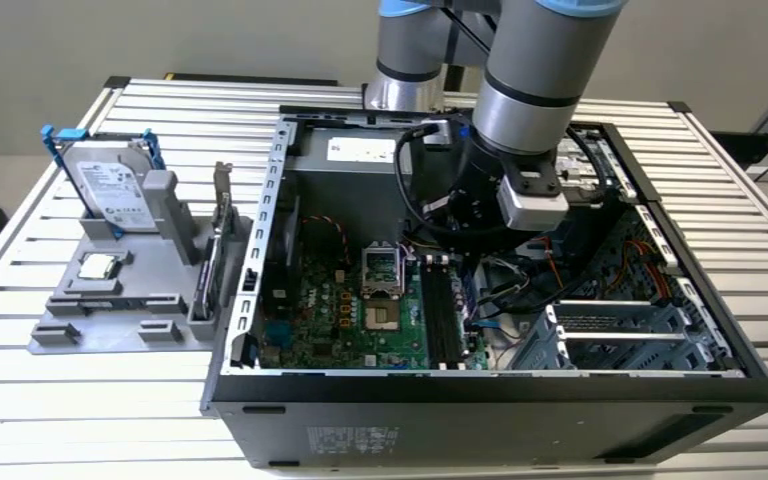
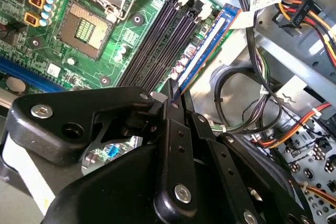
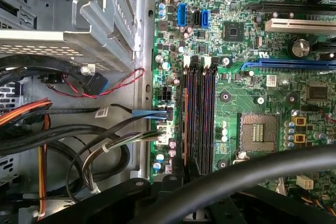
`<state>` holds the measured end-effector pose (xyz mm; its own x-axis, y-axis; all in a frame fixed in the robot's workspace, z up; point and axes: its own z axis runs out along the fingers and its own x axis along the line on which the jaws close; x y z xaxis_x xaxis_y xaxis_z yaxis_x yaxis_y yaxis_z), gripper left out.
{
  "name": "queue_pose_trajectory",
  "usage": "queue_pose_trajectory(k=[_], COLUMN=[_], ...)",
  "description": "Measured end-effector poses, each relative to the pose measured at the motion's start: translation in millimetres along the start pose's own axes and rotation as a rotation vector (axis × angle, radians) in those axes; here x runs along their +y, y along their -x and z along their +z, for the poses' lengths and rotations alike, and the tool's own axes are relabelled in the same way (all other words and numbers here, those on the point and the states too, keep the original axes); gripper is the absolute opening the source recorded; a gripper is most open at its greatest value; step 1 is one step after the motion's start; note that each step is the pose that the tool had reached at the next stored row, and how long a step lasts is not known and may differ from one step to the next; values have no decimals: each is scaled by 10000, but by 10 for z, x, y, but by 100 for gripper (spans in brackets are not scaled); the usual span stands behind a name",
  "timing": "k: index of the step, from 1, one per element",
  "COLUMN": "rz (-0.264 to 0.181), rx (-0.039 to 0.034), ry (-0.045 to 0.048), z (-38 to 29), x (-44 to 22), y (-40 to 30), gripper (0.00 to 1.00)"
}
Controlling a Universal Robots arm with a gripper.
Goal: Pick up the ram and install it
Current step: 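Insert the ram into the slot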
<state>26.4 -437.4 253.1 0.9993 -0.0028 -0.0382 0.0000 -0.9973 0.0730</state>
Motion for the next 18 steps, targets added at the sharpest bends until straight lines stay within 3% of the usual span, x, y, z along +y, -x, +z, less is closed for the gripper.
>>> queue_pose_trajectory(k=[18], rz=[-1], rx=[1], ry=[-1], z=[83], x=[18], y=[-9], gripper=[0])
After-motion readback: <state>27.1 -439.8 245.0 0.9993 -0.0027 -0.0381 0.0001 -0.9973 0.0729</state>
